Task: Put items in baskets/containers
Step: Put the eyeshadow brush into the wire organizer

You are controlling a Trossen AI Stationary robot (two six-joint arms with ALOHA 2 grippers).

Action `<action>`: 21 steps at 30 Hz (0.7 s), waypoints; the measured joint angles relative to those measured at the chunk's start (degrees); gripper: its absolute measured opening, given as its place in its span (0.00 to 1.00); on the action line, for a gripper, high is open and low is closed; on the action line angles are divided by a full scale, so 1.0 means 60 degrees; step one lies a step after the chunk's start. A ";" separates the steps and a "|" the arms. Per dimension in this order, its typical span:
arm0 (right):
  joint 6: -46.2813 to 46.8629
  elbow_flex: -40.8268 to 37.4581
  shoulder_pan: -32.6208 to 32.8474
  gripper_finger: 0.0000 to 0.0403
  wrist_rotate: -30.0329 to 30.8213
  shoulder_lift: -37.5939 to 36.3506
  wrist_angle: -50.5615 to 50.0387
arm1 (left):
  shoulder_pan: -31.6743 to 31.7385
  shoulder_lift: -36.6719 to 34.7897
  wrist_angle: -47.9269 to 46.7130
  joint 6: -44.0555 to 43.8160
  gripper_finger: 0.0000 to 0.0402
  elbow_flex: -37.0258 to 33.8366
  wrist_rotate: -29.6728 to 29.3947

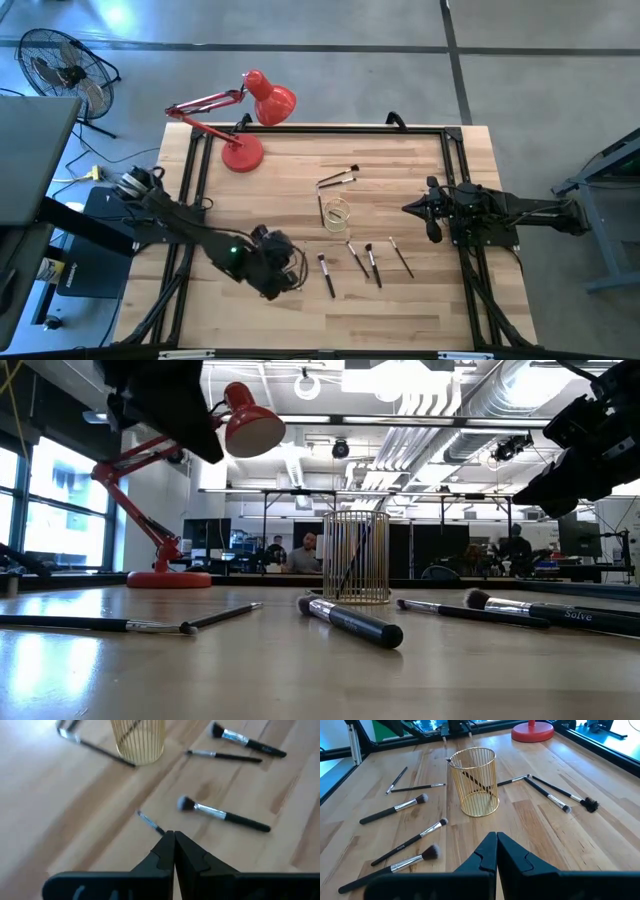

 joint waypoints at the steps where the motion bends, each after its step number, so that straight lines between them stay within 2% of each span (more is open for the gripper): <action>1: -0.0001 0.0000 0.0000 0.00 0.0003 0.0000 0.0000 | 0.0145 0.0176 -0.0310 -0.0278 0.00 0.0217 0.0348; 4: -0.0002 0.0000 -0.0001 0.00 0.0002 0.0000 -0.0009 | 0.0556 0.0464 -0.0811 -0.0621 0.00 0.0503 0.0844; 9: 0.0000 0.0000 -0.0003 0.00 0.0003 0.0000 -0.0029 | 0.1269 0.0505 -0.0686 -0.0390 0.02 0.0518 0.0909; 17: -0.0003 0.0000 0.0000 0.00 0.0000 0.0000 -0.0025 | 0.2471 0.0595 -0.0190 0.0276 0.13 0.0522 0.1978; 21: 0.0000 0.0000 -0.0001 0.00 0.0003 0.0000 -0.0025 | 0.2988 0.1076 -0.0083 0.0261 0.17 0.0486 0.2938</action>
